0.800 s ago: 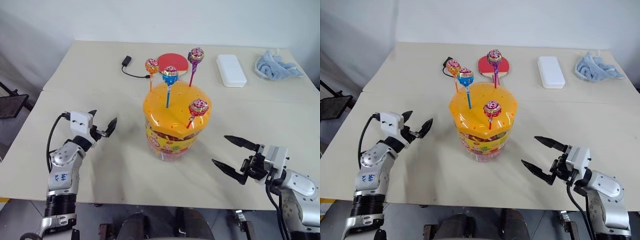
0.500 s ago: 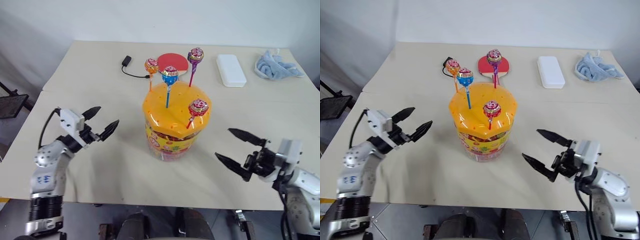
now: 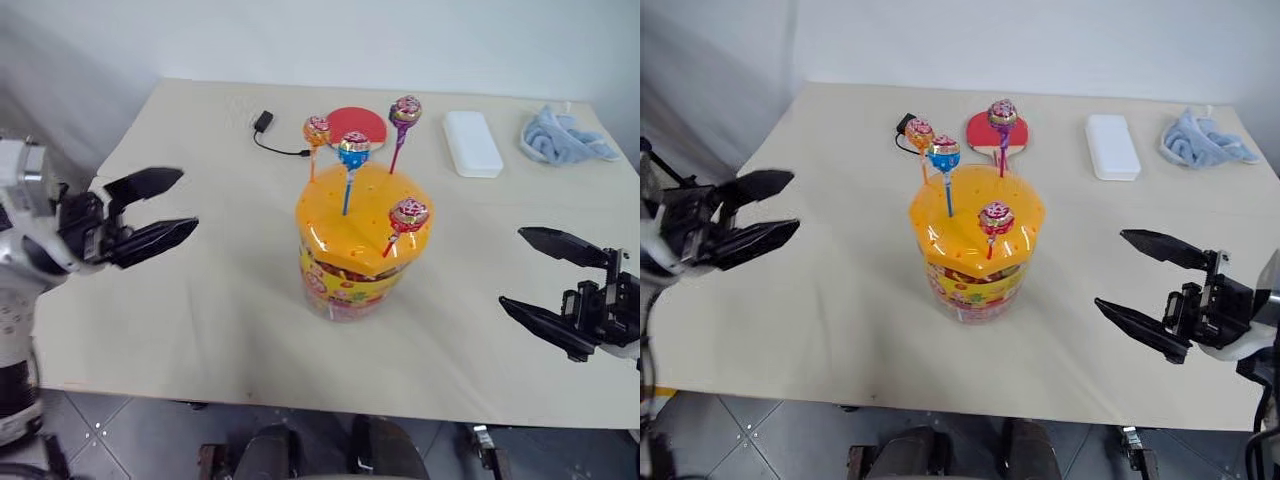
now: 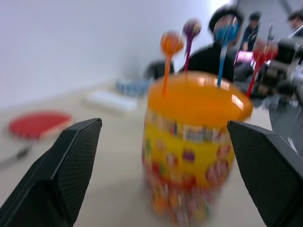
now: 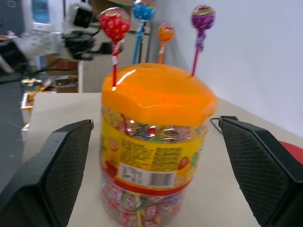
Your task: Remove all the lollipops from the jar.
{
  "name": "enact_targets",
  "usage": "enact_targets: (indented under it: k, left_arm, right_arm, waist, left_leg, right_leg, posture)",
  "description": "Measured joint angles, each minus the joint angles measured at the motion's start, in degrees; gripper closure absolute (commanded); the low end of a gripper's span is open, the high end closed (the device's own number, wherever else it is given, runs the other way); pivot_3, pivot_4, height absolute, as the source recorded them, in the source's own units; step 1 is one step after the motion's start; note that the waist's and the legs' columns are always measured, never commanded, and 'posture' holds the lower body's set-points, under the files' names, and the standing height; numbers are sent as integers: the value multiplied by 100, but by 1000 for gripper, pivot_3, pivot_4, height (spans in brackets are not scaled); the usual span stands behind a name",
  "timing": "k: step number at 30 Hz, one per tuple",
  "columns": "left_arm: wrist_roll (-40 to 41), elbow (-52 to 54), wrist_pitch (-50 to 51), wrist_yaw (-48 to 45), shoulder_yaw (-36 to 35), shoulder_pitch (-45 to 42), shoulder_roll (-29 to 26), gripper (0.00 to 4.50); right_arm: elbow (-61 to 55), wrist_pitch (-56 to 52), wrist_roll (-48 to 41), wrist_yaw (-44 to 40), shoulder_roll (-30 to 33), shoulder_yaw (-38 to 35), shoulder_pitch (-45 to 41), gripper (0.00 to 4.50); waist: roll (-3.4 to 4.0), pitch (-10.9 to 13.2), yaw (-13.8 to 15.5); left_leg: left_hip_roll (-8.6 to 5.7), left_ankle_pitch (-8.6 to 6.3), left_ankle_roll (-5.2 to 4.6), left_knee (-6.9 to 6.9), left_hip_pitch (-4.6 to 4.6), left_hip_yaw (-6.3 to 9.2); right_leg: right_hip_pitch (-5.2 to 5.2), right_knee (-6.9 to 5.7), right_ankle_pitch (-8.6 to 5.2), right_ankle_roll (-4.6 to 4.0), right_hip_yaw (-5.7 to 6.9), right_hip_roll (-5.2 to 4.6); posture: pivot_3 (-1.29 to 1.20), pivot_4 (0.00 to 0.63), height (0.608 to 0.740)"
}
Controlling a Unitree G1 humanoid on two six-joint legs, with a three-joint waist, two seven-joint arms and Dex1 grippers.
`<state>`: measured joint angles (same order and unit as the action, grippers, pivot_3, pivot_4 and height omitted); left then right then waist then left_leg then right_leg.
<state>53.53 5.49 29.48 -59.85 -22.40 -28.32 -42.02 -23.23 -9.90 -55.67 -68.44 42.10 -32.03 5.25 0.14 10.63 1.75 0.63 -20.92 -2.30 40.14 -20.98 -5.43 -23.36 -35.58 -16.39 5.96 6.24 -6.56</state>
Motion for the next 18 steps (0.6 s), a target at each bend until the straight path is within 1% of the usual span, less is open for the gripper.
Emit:
enact_targets:
  k: [2, 6, 8, 11, 12, 13, 15, 18]
  left_arm:
    - [-92, -187, -3, 48, 439, -529, 442, 0]
    - [-471, -732, -29, -97, 1175, -1239, 920, 0]
    - [-653, -1081, -48, -141, 1365, -1537, 1136, 0]
    - [-819, -1440, -67, 37, 1455, -1901, 1442, 0]
    - [-855, -1533, -51, 49, 1487, -1999, 1501, 384]
    - [-872, -1551, -10, 37, 1516, -2042, 1518, 540]
    - [-879, -1557, 83, -59, 1603, -2121, 1585, 1115]
    - [-875, -1600, 221, -263, 1669, -2205, 1633, 2035]
  right_arm:
    - [23, -3, 1, 7, -6, -31, -25, 49]
    - [7, -108, -134, 198, 39, -260, -149, 49]
    - [-12, -199, -253, 392, 43, -364, -205, 49]
    - [-130, -342, -498, 719, 33, -430, -391, 49]
    - [-212, -385, -594, 810, 31, -435, -455, 0]
    - [-275, -405, -657, 876, 21, -436, -468, 0]
    - [-375, -434, -735, 958, -6, -444, -457, 0]
    - [-338, -325, -765, 715, -195, -536, -377, 0]
  waist:
    - [0, 0, -1]
    - [-3, 1, -35]
    - [-4, 2, -48]
    - [-4, 2, -41]
    - [-4, 2, -41]
    - [-5, 2, -40]
    - [-5, 2, -34]
    - [-6, 3, -14]
  left_leg:
    - [-13, 4, -7, 1, 0, -6]
    - [-15, 5, -9, -1, -1, -15]
    - [-7, 5, -8, -1, -1, -24]
    - [-6, 5, -9, 2, -1, -25]
    - [-6, 5, -8, 2, 0, -25]
    - [-6, 5, -9, 1, -2, -23]
    - [-7, 5, -9, 1, -6, -21]
    - [-10, 6, -10, 6, -12, -15]
  right_leg:
    - [0, -3, 4, 8, -3, 3]
    - [-7, -1, 5, 10, 7, 13]
    - [-11, -2, 5, 10, 14, 22]
    - [-12, -3, 5, 10, 19, 20]
    - [-12, -3, 5, 10, 18, 20]
    - [-12, -3, 5, 10, 17, 20]
    - [-12, 0, 5, 10, 17, 19]
    - [-11, 3, 7, 13, 22, 18]
  posture:
    - [0, 150, 740]
    - [0, 150, 740]
    - [0, 150, 740]
    - [0, 150, 740]
    - [0, 150, 740]
    - [0, 150, 740]
    - [0, 150, 740]
    - [0, 150, 740]
